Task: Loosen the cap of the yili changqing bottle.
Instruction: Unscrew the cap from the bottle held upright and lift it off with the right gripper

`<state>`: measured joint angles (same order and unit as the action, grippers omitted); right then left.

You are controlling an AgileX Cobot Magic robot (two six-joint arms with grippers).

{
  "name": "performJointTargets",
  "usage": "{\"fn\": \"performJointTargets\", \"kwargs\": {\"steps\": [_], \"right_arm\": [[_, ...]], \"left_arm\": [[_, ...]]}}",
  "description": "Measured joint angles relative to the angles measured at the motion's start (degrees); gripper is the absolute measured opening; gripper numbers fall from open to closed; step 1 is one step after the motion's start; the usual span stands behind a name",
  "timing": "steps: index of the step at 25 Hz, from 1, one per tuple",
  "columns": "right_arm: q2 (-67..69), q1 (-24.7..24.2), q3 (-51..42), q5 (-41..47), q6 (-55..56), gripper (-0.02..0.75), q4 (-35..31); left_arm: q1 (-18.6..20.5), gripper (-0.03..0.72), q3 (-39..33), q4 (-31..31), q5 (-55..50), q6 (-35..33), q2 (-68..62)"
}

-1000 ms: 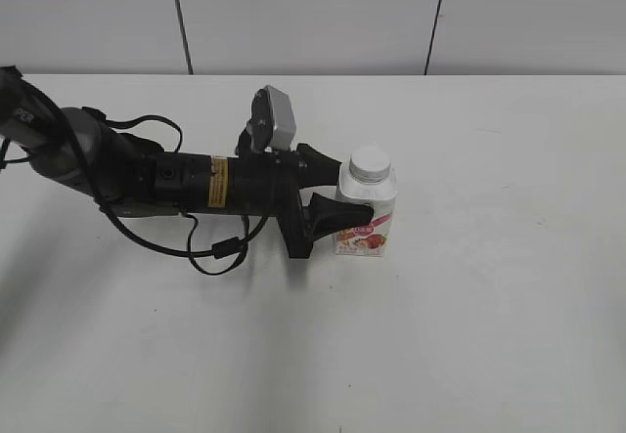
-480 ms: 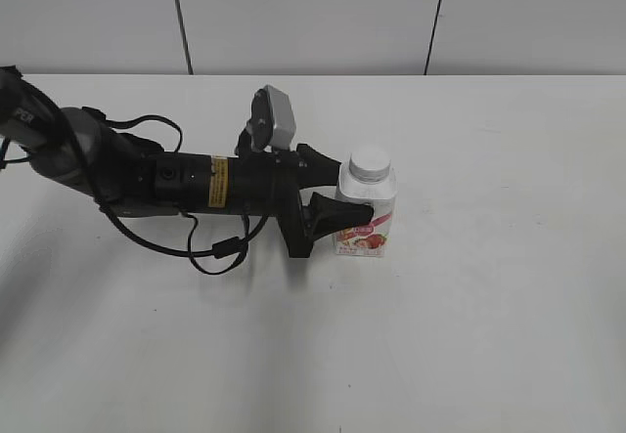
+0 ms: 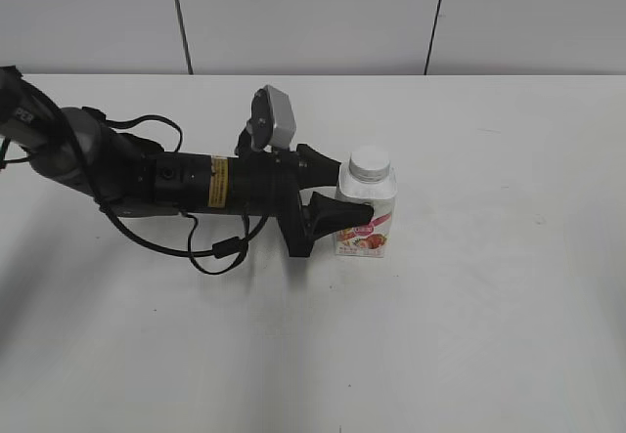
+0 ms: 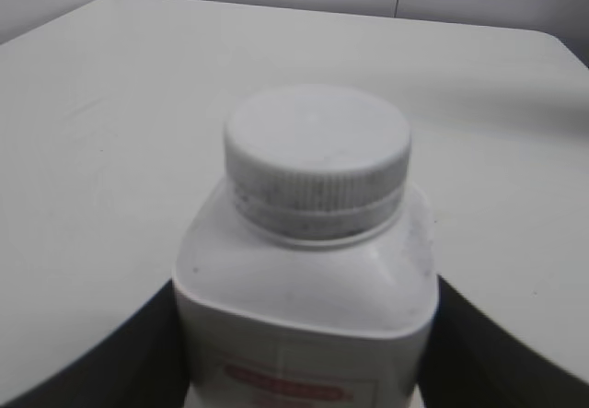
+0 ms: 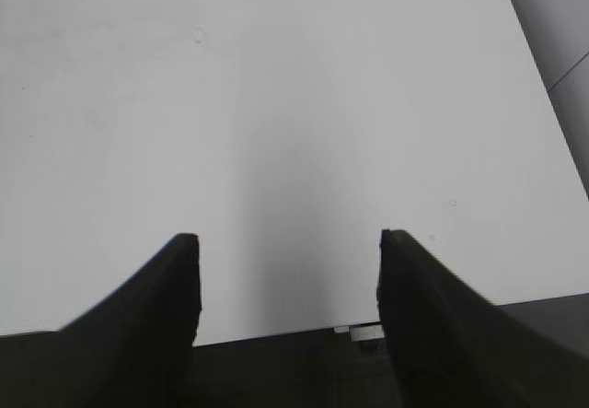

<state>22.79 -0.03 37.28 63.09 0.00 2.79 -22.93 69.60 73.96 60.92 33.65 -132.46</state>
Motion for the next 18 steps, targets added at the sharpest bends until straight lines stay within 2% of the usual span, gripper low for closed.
{"fn": "performJointTargets", "kwargs": {"steps": [4, 9, 18], "right_arm": [[11.3, 0.0, 6.35, 1.38, 0.94, 0.449, -0.51], [25.97, 0.0, 15.3, 5.44, 1.09, 0.445, -2.79], [45.97, 0.0, 27.12, 6.22, 1.15, 0.445, -3.15]], "left_arm": [[0.0, 0.426, 0.0, 0.0, 0.0, 0.02, 0.0], [0.0, 0.426, 0.0, 0.23, 0.0, 0.06, 0.0], [0.0, 0.426, 0.18, 1.96, 0.33, 0.47, 0.05]]}}
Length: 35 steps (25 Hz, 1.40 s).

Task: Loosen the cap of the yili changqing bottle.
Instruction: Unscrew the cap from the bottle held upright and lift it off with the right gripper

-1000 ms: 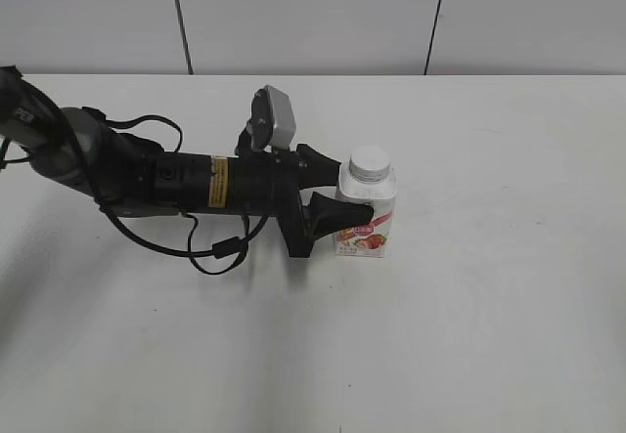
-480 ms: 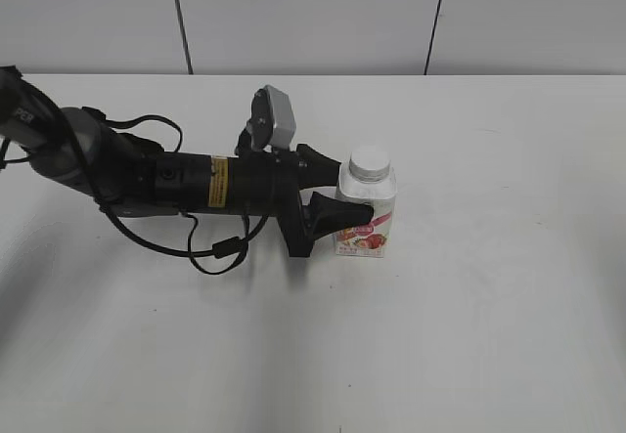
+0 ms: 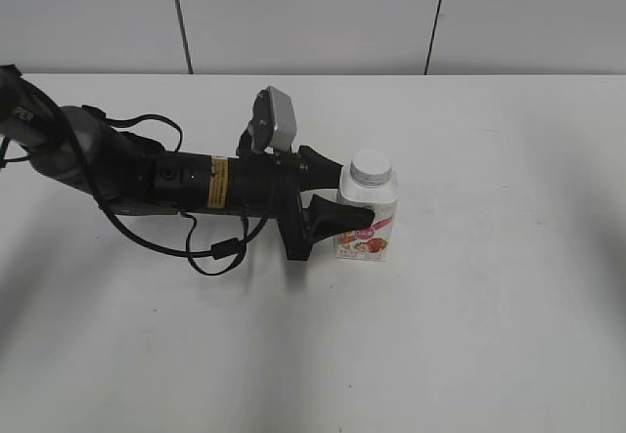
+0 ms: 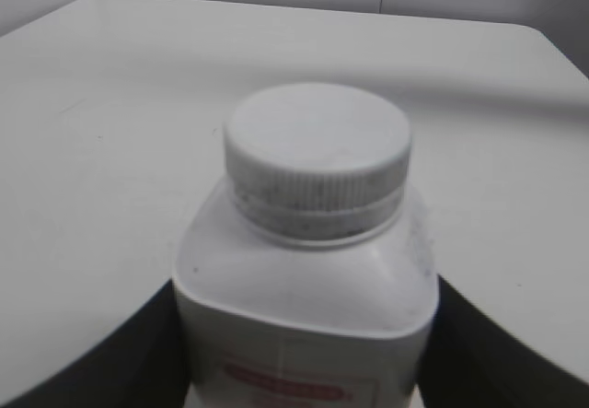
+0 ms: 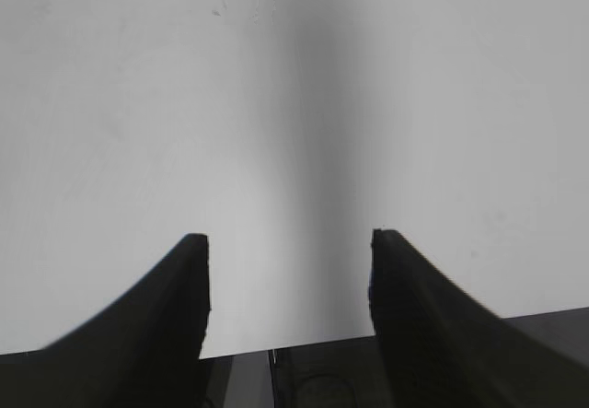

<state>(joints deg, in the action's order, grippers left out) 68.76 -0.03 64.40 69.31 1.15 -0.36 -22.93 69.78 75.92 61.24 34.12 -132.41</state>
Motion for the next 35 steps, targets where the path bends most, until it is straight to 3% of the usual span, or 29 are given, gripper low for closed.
{"fn": "performJointTargets", "kwargs": {"steps": [7, 17, 30, 35], "right_arm": [[12.95, 0.0, 5.78, 0.15, -1.15, 0.441, -0.65], [23.07, 1.45, 14.87, 0.21, -7.07, 0.442, -8.62], [31.46, 24.61, 22.41, 0.32, -14.04, 0.441, -8.54], [33.04, 30.67, 22.57, 0.33, -19.99, 0.441, -8.54]], "left_arm": [[0.0, 0.424, 0.28, 1.14, 0.42, 4.09, 0.0], [0.0, 0.424, 0.39, 7.0, 2.45, 4.66, 0.11], [0.0, 0.422, 0.39, 12.79, 5.54, 4.9, 0.11], [0.0, 0.422, 0.44, 16.27, 7.34, 4.95, 0.11]]}}
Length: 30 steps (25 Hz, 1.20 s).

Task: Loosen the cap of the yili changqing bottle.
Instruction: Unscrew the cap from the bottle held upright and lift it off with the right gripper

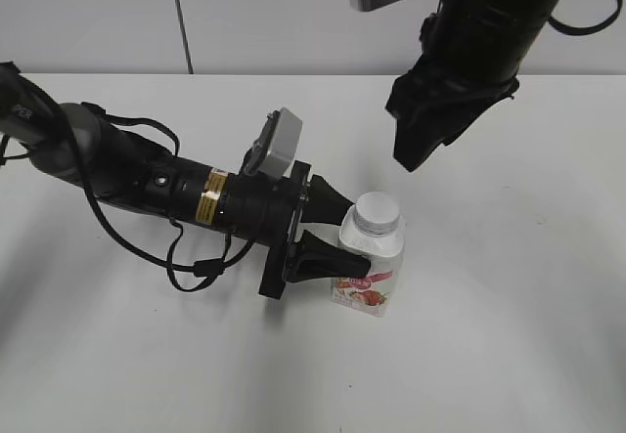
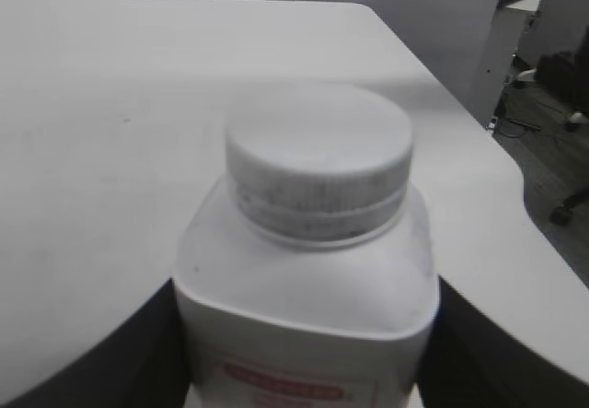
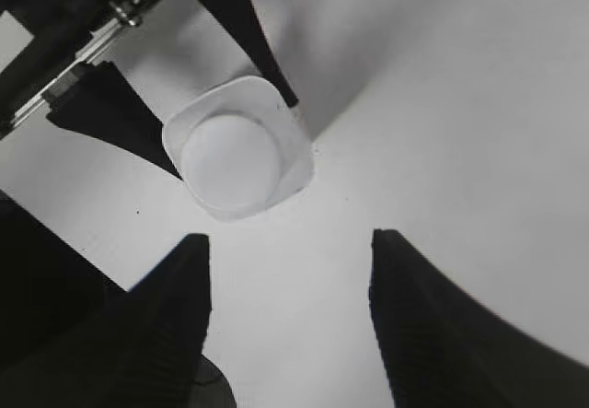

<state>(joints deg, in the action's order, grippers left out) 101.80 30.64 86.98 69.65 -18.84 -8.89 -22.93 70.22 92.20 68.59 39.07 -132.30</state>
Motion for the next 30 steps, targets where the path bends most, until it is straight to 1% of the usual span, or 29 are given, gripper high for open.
{"fn": "performJointTargets", "kwargs": {"steps": [3, 7, 10, 14, 18, 24, 30], "right_arm": [[1.26, 1.13, 0.0, 0.05, -0.49, 0.441, -0.06], [1.71, 1.19, 0.0, 0.05, -1.83, 0.441, -1.8], [1.71, 1.19, 0.0, 0.05, -3.93, 0.465, -3.97], [2.13, 1.19, 0.0, 0.05, -4.36, 0.497, -4.35], [3.55, 1.19, 0.0, 0.05, -0.1, 0.504, -4.97], [5.84, 1.19, 0.0, 0.05, 3.48, 0.505, -8.01], [6.84, 1.19, 0.0, -2.41, 8.25, 0.504, -6.84]], "left_arm": [[0.0, 0.422, 0.0, 0.82, 0.41, 0.15, 0.0], [0.0, 0.421, 0.0, 0.94, 0.46, 0.15, 0.0], [0.0, 0.421, 0.0, 0.99, 0.4, 0.18, 0.0], [0.0, 0.421, 0.0, 0.9, 0.18, 0.24, 0.06], [0.0, 0.421, 0.0, -0.18, 0.18, 0.49, 0.06], [-0.07, 0.419, -0.12, -2.63, -1.02, 0.95, 0.06], [-0.11, 0.419, -0.12, -4.85, -2.72, 1.0, 0.06]]}}
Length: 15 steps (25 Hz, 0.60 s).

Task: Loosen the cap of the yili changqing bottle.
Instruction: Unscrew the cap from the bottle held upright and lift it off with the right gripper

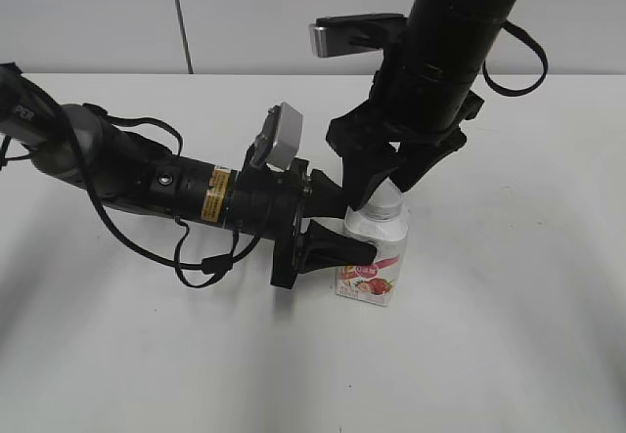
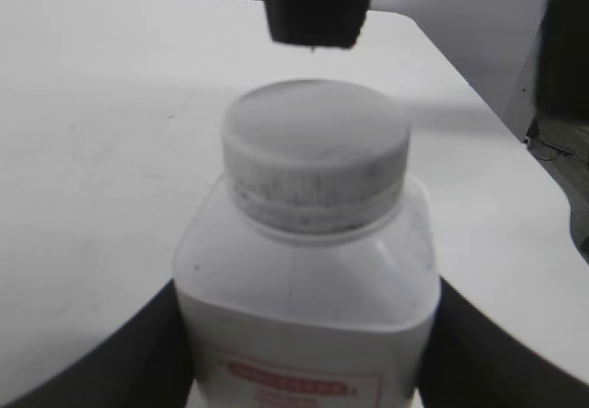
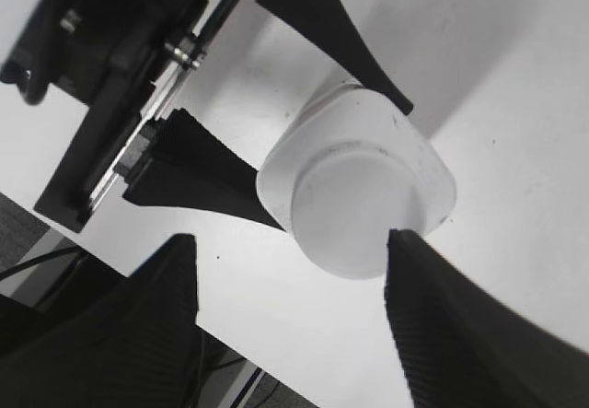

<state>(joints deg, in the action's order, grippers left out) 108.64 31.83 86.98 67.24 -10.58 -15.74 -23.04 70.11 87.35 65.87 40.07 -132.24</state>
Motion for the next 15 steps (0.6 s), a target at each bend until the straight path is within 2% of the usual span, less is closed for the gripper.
{"fn": "performJointTargets", "kwargs": {"steps": [8, 15], "right_arm": [[0.27, 0.0, 0.0, -2.37, 6.43, 0.504, 5.37], [0.27, 0.0, 0.0, -4.4, 7.88, 0.503, 3.8]], "left_arm": [[0.0, 0.417, 0.0, -0.9, -0.73, -0.27, 0.0], [0.0, 0.417, 0.0, -2.18, -1.33, -2.05, 0.0]]}}
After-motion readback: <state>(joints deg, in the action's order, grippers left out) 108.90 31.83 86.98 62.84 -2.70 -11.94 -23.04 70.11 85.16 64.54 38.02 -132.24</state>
